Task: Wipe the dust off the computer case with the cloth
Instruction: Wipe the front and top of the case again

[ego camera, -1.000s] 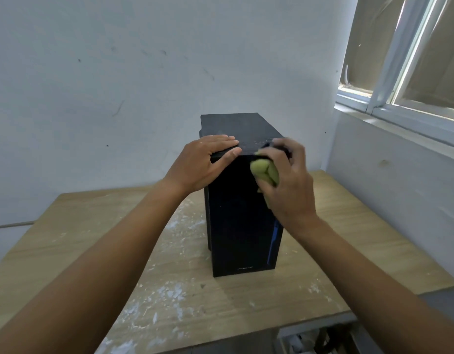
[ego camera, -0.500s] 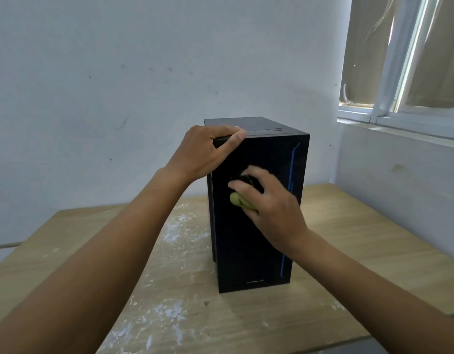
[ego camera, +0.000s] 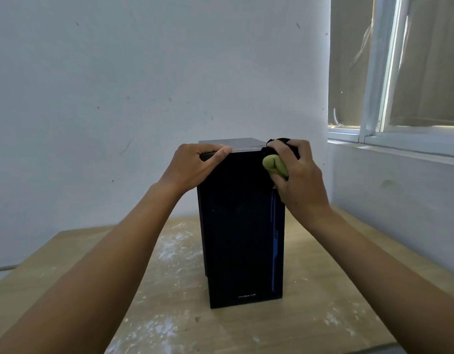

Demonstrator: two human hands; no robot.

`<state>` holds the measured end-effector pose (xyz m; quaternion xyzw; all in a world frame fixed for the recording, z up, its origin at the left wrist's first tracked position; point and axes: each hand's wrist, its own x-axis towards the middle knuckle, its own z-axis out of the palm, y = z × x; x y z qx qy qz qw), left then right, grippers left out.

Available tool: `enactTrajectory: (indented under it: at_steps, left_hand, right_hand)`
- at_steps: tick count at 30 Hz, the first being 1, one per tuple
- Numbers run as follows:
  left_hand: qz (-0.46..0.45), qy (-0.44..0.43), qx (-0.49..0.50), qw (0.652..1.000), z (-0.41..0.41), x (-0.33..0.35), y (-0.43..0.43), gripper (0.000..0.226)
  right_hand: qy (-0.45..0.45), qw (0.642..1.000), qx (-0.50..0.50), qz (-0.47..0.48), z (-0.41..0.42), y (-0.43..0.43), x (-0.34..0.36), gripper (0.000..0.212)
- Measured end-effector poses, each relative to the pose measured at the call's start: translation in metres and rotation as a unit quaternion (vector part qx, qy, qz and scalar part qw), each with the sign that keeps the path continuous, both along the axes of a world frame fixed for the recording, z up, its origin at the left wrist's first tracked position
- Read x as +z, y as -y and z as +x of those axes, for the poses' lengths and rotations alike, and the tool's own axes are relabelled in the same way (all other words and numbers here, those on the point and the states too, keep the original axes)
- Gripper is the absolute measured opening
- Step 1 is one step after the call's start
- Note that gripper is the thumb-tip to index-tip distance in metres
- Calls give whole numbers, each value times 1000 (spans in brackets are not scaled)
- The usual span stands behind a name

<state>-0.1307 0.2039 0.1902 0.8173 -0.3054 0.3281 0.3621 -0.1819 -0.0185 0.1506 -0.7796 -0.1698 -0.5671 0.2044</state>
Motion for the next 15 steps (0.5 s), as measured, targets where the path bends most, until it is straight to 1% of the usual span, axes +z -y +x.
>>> enactTrajectory:
  at_steps: [3, 6, 10, 13, 15]
  left_hand:
    - [1, -4, 7, 1000, -1, 1, 0, 27]
    - [3, 5, 6, 1000, -2, 2, 0, 26]
    - [0, 1, 2, 1000, -2, 2, 0, 26]
    - [0, 4, 5, 1000, -1, 1, 0, 29]
    - [-3, 4, 4, 1000, 0, 0, 0, 30]
  right_hand:
    - [-17, 999, -3, -41, 0, 1, -27, 41]
    - [-36, 996, -4, -80, -4, 1, -64, 36]
    - [-80, 992, -5, -95, -10, 2, -125, 33]
    - [-112, 985, -10, -127, -13, 2, -173, 41]
    - [-141, 980, -10, -142, -16, 2, -191, 46]
